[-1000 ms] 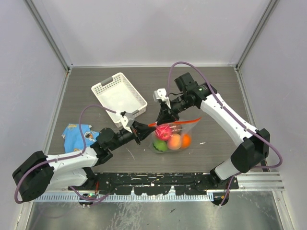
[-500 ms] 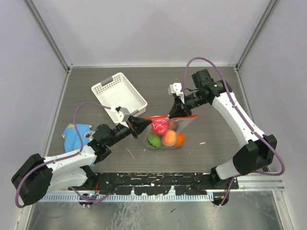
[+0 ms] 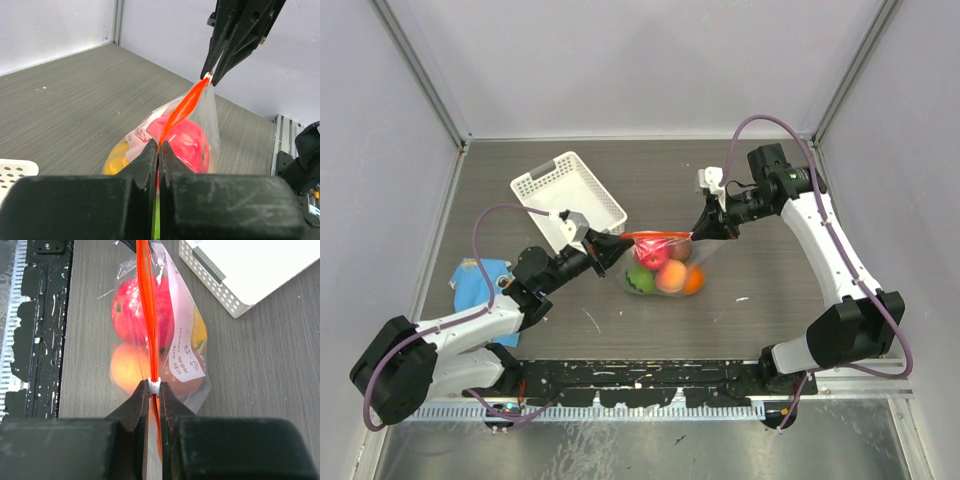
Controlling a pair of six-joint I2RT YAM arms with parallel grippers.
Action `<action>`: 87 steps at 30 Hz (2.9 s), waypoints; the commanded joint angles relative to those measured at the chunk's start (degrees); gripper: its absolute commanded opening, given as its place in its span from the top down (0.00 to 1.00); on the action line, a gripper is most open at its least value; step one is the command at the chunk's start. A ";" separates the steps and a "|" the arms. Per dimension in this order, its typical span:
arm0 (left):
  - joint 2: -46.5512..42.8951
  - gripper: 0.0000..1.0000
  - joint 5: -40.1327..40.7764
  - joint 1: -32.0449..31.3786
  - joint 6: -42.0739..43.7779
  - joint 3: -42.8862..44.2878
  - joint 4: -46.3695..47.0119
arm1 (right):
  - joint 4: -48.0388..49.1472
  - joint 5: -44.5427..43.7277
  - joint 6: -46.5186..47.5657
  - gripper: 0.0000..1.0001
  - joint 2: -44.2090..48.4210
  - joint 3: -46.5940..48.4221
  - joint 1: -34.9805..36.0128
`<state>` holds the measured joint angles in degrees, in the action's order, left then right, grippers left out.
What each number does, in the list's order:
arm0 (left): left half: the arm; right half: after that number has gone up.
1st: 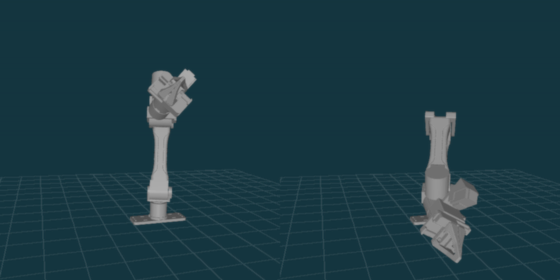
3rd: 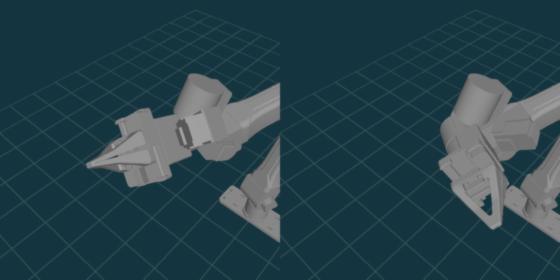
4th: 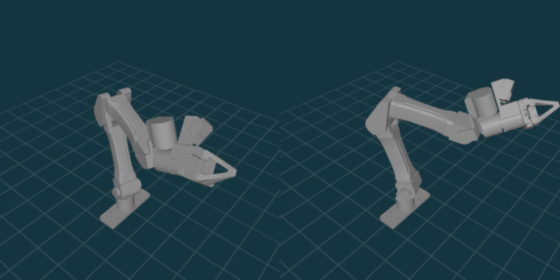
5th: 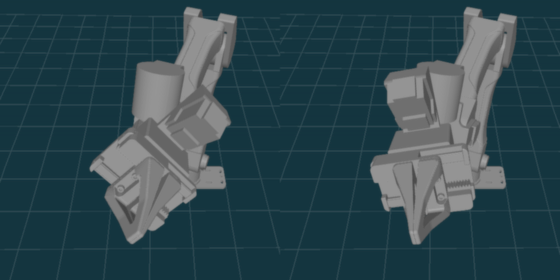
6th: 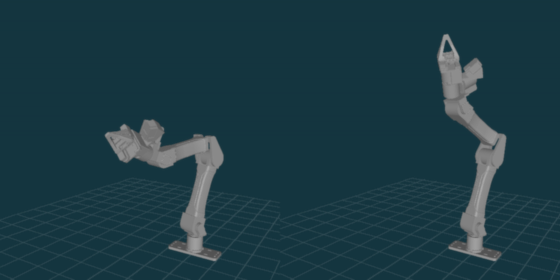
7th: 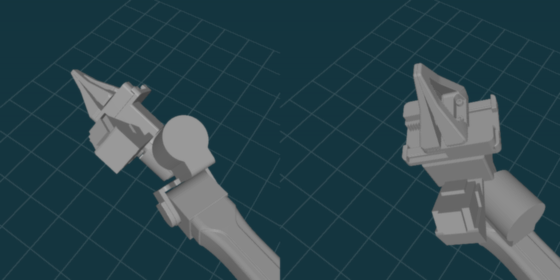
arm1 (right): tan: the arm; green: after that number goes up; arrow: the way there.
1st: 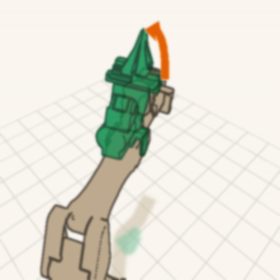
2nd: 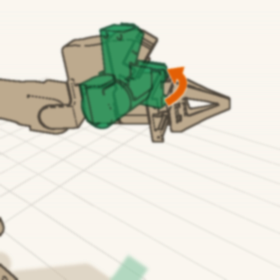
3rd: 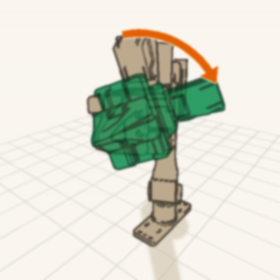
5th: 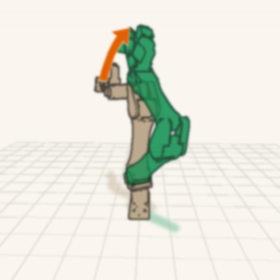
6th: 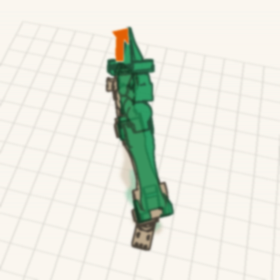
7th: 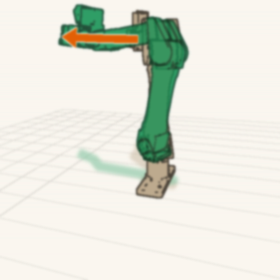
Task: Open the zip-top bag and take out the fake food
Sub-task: Unzip the zipper food storage bag at the center of the board, then open the zipper of the food storage bag at the center of the board.
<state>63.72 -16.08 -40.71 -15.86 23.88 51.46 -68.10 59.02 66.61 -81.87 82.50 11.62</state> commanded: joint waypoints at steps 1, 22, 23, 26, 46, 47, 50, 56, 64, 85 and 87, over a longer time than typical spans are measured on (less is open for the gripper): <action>0.14 1.00 -0.54 1.73 -0.05 2.90 2.85 | -2.38 -0.98 2.29 0.98 2.92 0.09 -2.20; 5.57 1.00 -3.79 4.73 -1.61 5.22 5.22 | -4.41 -7.00 4.56 0.98 4.73 -1.33 -10.53; 5.68 1.00 -3.95 4.80 -1.72 5.29 5.19 | -4.48 -7.47 4.63 0.98 4.84 -1.30 -10.90; 5.96 1.00 -4.22 5.04 -1.87 5.43 5.31 | -4.50 -8.77 4.93 0.98 5.13 -1.48 -12.09; 7.99 1.00 -7.23 5.75 -2.06 6.64 4.87 | -4.13 -14.61 5.95 0.97 6.63 -3.71 -17.66; 7.99 1.00 -7.44 5.75 -1.95 6.68 4.73 | -3.89 -14.90 5.80 0.97 6.63 -4.07 -17.74; 8.20 1.00 -7.91 5.71 -1.69 6.79 4.52 | -3.62 -14.91 5.60 0.96 6.78 -4.73 -18.09; 8.57 1.00 -8.70 5.79 -1.55 6.95 4.83 | -2.61 -15.91 4.98 0.94 7.67 -5.10 -18.88; 8.59 1.00 -9.42 5.74 -1.46 7.22 4.95 | -1.98 -16.11 4.24 0.90 8.03 -5.16 -19.75; 10.33 1.00 -18.11 5.73 -4.45 8.33 5.58 | 21.96 2.84 -23.29 0.17 11.85 -5.15 -4.39; 10.07 1.00 -18.20 5.76 -4.89 8.30 5.66 | 24.41 0.53 -26.55 0.20 10.17 -4.92 -1.43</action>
<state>74.46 -32.53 -35.18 -19.33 29.87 53.32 -59.02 62.11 55.31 -71.94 78.17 5.15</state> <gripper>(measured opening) 0.005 0.829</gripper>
